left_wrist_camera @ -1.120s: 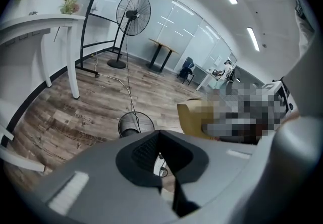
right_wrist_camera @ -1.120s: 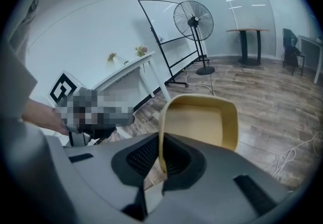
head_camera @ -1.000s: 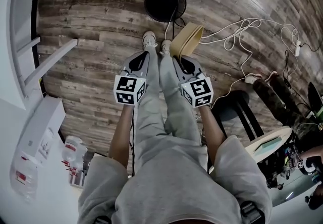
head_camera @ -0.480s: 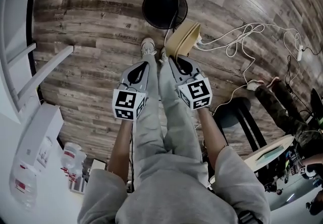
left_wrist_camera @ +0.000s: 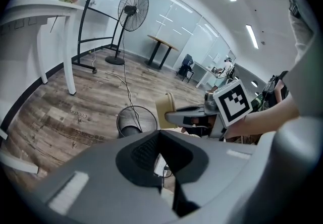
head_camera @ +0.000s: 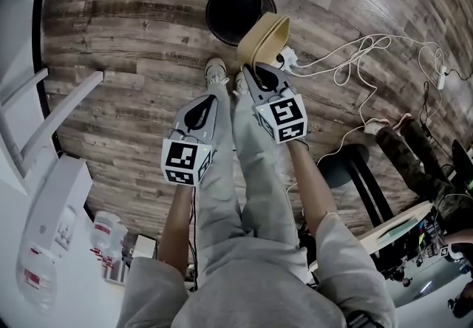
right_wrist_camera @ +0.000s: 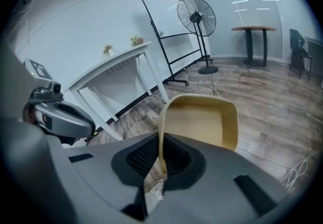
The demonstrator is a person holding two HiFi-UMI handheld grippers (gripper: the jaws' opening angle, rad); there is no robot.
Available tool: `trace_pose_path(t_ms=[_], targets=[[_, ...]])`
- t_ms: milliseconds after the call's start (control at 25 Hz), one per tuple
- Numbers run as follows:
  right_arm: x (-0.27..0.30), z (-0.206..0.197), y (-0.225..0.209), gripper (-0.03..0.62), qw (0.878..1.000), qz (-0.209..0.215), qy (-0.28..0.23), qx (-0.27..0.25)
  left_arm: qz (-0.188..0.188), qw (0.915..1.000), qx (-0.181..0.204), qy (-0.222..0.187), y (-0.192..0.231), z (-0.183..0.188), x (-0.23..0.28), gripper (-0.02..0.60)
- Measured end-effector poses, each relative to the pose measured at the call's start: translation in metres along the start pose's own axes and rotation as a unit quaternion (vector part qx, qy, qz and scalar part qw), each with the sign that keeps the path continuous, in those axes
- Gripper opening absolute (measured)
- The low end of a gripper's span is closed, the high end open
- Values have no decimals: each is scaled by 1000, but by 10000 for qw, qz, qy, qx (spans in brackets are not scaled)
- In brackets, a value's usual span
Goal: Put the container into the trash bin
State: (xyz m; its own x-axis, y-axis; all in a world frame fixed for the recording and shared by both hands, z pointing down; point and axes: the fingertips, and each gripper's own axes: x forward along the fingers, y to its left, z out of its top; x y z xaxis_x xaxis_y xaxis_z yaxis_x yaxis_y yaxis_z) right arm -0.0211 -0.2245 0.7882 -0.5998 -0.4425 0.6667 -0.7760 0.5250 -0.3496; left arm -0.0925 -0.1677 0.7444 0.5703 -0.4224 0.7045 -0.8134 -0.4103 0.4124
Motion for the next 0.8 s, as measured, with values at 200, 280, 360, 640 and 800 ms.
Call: trace_pose_path(t_ms=[200,280,360,640,800], targets=[[26,-2,-11,29,10000,27,68,-63,5,10000,-38,15,7,-3,3,11],[37,-3,-13,29,9999,63,111,-100,18,10000,-62,13,9,-4,4,11],[49,-3,-15,29,9997,102,152,-155,30,10000,-86,11,12,-4,4,11],[77,-3,-34,29,9996,69,229,-119,96,9997,-201,-46,22,-3,6,11],[91,-7,-45,29,9993,77,339,-128,86,9998,-182,-30,22,-3,9,11]])
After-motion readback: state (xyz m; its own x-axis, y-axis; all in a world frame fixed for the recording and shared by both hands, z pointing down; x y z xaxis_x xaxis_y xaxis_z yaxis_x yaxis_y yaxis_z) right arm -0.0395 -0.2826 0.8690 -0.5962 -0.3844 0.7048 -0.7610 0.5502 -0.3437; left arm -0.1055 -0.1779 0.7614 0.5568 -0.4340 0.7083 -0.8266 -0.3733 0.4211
